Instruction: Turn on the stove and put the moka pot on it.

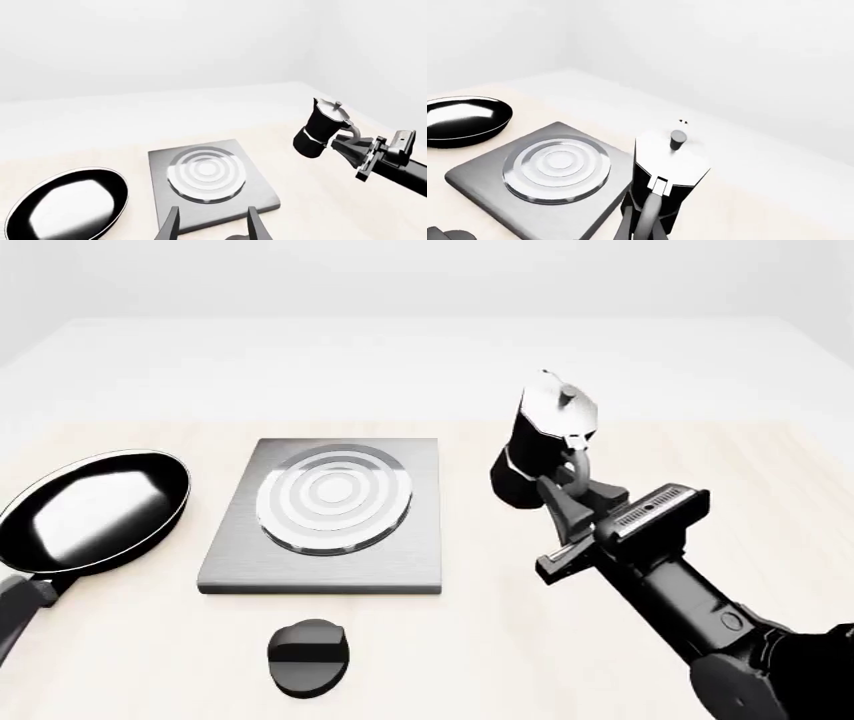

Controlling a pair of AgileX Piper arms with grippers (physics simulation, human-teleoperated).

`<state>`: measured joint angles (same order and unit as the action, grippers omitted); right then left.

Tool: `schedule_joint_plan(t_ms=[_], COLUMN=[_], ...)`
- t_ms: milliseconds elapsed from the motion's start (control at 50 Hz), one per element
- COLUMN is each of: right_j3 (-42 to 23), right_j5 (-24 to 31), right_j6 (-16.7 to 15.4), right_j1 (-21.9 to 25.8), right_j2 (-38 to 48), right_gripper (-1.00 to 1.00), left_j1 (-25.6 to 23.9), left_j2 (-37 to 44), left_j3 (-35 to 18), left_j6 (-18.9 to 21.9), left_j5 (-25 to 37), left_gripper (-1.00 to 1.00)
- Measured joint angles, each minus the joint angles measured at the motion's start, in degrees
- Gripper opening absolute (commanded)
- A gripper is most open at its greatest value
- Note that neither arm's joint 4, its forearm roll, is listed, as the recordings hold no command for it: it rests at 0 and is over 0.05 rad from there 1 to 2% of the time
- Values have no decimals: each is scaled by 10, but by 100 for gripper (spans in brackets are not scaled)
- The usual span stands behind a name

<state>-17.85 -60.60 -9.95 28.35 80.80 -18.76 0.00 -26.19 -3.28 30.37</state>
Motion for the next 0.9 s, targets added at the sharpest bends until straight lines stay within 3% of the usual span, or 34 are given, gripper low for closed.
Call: schedule_joint_plan(t_ms=[400, 900], right_j3=[-131, -271], right_j5=[31, 66], right_j6=[-48, -52], right_j1=[94, 138], right_j2=[82, 186], right_gripper=[-100, -100], left_j1=[17, 42], left_j2=[0, 0], left_j3=[-23, -44], left_j6=[0, 9], left_j5=[26, 56], left_gripper=[100, 100])
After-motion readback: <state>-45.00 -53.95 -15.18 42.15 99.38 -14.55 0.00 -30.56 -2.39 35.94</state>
